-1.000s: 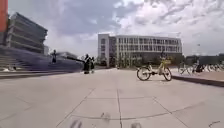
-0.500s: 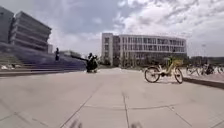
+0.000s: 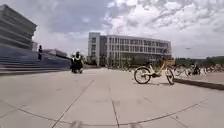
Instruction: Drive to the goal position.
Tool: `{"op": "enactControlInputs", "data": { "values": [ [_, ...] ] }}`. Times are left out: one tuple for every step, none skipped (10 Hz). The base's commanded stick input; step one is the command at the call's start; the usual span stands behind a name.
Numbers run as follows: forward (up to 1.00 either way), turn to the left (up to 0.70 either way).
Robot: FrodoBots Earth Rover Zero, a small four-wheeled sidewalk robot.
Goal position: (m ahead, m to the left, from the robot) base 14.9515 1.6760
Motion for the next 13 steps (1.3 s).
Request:
{"op": "enactControlInputs", "data": {
  "values": [
    [0.99, 0.06],
    [0.99, 0.06],
    [0.99, 0.06],
    [0.99, 0.06],
    [0.99, 0.06],
    [0.99, 0.06],
    [0.99, 0.06],
    [0.99, 0.06],
    [0.99, 0.06],
    [0.99, 0.06],
    [0.99, -0.40],
    [0.99, -0.40],
    [0.99, -0.40]
  ]
}}
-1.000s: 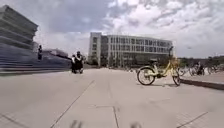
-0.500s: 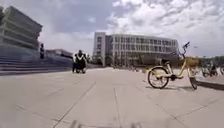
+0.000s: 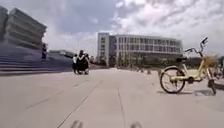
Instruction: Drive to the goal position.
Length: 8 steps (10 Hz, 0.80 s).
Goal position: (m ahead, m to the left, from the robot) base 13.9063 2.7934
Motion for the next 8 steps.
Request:
{"op": "enactControlInputs", "data": {
  "values": [
    [0.99, -0.40],
    [0.99, -0.40],
    [0.99, -0.40],
    [0.99, -0.40],
    [0.99, -0.07],
    [0.99, 0.01],
    [0.98, 0.06],
    [0.96, 0.06]
  ]
}}
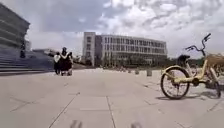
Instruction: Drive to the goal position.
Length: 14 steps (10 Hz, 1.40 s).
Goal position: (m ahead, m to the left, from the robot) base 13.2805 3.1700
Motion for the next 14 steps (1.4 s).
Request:
{"op": "enactControlInputs", "data": {
  "values": [
    [0.99, 0.06],
    [0.99, 0.06],
    [0.99, 0.06],
    [0.99, 0.06],
    [0.99, 0.06],
    [0.99, 0.06],
    [0.99, 0.06],
    [0.99, 0.06],
    [0.99, 0.06],
    [0.99, 0.06],
    [0.99, 0.06],
    [0.99, 0.06],
    [0.99, 0.06],
    [0.99, 0.06]
  ]
}}
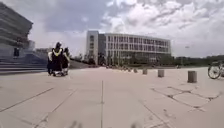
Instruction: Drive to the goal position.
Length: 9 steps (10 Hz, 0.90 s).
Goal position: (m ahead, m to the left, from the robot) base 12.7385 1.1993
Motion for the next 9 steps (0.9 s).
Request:
{"op": "enactControlInputs", "data": {
  "values": [
    [0.99, 0.06],
    [0.99, 0.06],
    [0.99, 0.06],
    [0.99, 0.06],
    [0.99, 0.06],
    [0.99, 0.06],
    [0.99, 0.06],
    [0.99, 0.06],
    [0.99, 0.06]
  ]
}}
